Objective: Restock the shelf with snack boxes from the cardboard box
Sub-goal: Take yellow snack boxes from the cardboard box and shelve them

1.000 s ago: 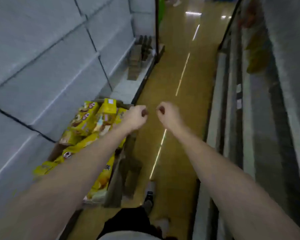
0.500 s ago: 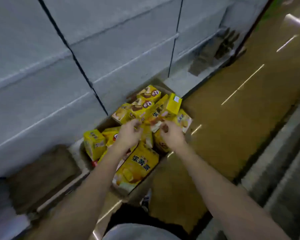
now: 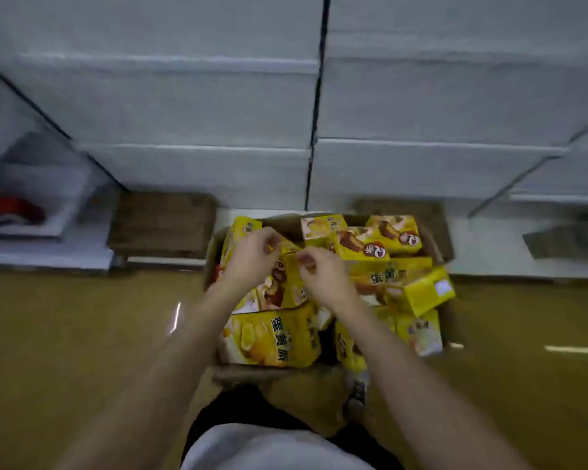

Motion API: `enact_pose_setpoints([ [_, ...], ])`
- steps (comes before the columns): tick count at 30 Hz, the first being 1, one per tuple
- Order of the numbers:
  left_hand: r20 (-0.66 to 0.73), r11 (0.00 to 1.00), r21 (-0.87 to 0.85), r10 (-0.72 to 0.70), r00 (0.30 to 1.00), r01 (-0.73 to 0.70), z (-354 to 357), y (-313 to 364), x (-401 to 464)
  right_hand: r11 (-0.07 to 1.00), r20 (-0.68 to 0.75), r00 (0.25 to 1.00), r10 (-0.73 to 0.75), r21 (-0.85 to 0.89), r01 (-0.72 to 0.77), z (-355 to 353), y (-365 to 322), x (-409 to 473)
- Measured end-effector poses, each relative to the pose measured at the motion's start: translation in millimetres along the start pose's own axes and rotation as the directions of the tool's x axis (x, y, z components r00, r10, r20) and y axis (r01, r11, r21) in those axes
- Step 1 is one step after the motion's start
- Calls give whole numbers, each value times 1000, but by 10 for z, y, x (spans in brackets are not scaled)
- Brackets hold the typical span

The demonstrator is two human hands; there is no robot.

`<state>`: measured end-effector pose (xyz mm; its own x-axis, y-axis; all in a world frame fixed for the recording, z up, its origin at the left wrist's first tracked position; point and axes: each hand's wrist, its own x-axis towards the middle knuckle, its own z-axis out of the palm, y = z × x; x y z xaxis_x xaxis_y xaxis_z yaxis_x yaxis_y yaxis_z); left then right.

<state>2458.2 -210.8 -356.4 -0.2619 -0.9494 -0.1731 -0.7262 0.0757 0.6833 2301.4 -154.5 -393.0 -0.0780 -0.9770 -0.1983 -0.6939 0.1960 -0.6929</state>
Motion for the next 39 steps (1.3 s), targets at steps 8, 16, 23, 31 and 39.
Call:
enact_pose_setpoints([
  [8,-65,946,266,-173,983,184,337,217,-398,933,146,964,-222,-253,254,-653,307,243],
  [16,50,822,523,-296,954,227,537,397,-354,846,333,942,-41,-491,210,-920,510,419],
  [23,134,805,534,-382,914,257,567,272,-258,802,412,911,30,-554,224,-871,491,513],
  [31,383,709,705,-369,847,-10,423,214,-119,830,358,933,32,-529,174,-872,378,450],
  [39,382,643,752,-250,890,-142,292,327,108,967,418,908,26,-240,83,-968,307,448],
])
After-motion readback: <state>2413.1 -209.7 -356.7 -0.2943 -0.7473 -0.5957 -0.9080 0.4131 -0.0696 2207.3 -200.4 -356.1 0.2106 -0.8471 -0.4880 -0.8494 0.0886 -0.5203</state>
